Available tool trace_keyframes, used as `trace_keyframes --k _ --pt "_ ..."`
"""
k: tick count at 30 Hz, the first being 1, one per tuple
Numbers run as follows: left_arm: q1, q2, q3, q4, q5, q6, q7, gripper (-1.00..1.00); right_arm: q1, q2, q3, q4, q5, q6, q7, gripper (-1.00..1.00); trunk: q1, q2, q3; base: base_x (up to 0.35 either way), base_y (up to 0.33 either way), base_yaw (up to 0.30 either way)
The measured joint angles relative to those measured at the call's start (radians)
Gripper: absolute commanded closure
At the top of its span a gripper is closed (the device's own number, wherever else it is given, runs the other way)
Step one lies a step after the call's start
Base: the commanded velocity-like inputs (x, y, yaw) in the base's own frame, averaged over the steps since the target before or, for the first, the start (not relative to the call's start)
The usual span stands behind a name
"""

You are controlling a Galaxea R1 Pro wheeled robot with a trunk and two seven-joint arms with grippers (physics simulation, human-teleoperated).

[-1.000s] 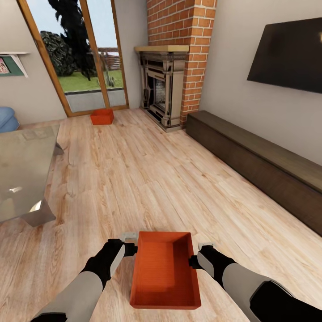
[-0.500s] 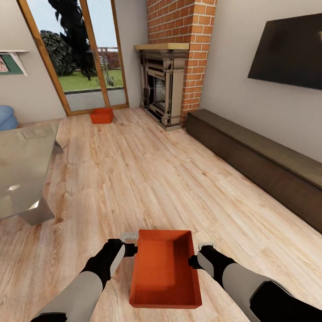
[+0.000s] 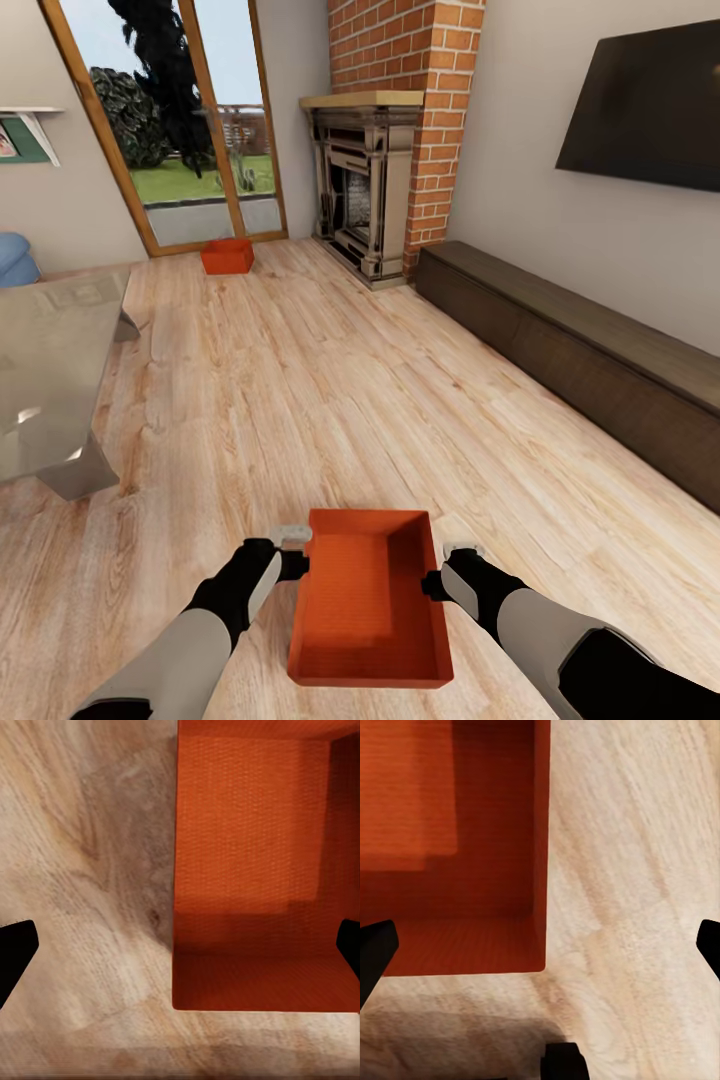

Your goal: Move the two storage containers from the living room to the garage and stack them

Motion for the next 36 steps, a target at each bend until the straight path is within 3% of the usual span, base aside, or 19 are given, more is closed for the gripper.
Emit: trace_keyframes --k 12,36 --pt "0.000 0.000 -0.001 0.036 -0.010 -0.007 0.002 -1.00 0.000 -0.001 -0.001 0.000 -0.003 -0.076 0.000 -1.00 0.046 -0.084 -0.038 0.000 0.000 0.000" --pt "0.000 0.002 -0.001 0.036 -0.011 -0.005 0.002 -1.00 0.000 -0.001 -0.002 0.000 -0.004 -0.085 0.000 -1.00 0.138 -0.252 -0.113 0.000 0.000 0.000"
